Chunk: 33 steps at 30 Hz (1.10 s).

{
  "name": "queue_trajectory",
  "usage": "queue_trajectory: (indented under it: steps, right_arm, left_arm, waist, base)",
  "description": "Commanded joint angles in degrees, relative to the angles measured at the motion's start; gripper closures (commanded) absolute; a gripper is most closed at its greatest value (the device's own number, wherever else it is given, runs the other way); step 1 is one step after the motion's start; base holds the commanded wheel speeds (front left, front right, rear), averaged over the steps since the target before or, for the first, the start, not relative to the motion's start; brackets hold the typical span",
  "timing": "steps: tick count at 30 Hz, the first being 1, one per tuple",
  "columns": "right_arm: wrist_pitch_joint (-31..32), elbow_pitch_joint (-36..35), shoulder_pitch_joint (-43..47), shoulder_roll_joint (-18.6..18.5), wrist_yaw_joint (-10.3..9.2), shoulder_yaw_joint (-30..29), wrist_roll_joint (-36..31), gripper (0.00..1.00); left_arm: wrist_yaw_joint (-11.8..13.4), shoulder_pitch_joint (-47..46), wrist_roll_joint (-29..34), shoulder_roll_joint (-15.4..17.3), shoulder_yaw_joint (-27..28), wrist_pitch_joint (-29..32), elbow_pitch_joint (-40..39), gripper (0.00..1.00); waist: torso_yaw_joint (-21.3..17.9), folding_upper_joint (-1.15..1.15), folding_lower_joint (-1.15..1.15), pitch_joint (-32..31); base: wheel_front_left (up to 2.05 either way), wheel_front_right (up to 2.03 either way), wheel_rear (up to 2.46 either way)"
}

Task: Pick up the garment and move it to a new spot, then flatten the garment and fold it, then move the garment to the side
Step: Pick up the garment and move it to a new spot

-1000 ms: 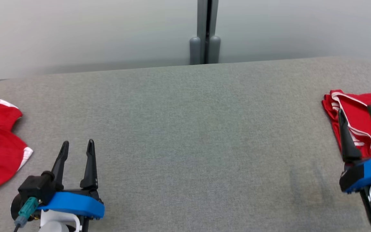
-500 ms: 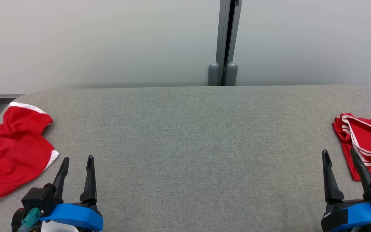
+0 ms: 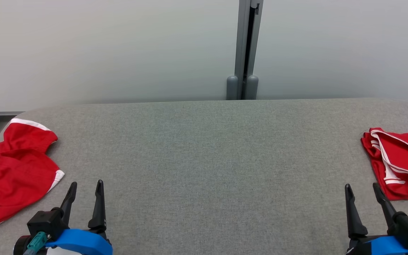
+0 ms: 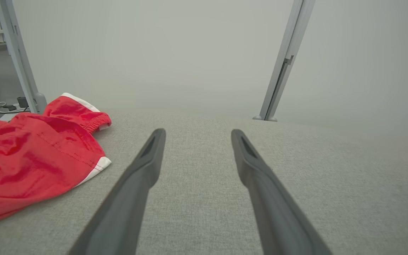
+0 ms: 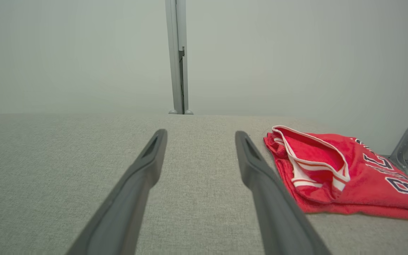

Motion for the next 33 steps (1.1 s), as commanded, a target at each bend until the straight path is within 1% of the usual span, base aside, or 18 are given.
queue_trajectory:
  steps: [1,11,19,24,33]
  right_arm:
    - [-0.42,0.25,-0.01,0.09,-0.01,0.07,0.04,0.00]
    - [-1.47,3.74,-1.57,0.08,-0.01,0.73,0.37,0.00]
    - [-1.95,4.74,-2.23,0.09,-0.01,1.08,0.74,0.00]
    - [-2.21,5.34,-1.91,0.08,-0.01,0.63,1.32,0.00]
    - [-2.75,5.31,-1.83,0.08,-0.01,0.53,1.62,0.00]
  left_arm:
    - [-0.30,-0.34,0.34,-0.10,0.03,-0.25,0.20,0.00]
    - [-0.57,-1.44,0.51,-0.83,-0.02,-0.26,2.06,0.00]
    - [-0.92,-1.70,0.83,-1.12,0.46,-0.26,2.27,0.00]
    - [-0.94,-2.04,1.24,-1.24,0.45,-0.26,2.42,0.00]
    - [-0.96,-2.10,1.52,-0.55,0.50,-0.26,1.76,0.00]
  waist:
    - [-0.07,0.00,0.00,0.02]
    - [-0.67,0.00,0.00,0.12]
    - [0.84,0.00,0.00,0.14]
    - [3.83,0.00,0.00,0.28]
    - [11.98,0.00,0.00,0.38]
  base:
    - [0.00,0.00,0.00]
    - [0.00,0.00,0.00]
    - [0.00,0.00,0.00]
    - [0.00,0.00,0.00]
    - [0.00,0.00,0.00]
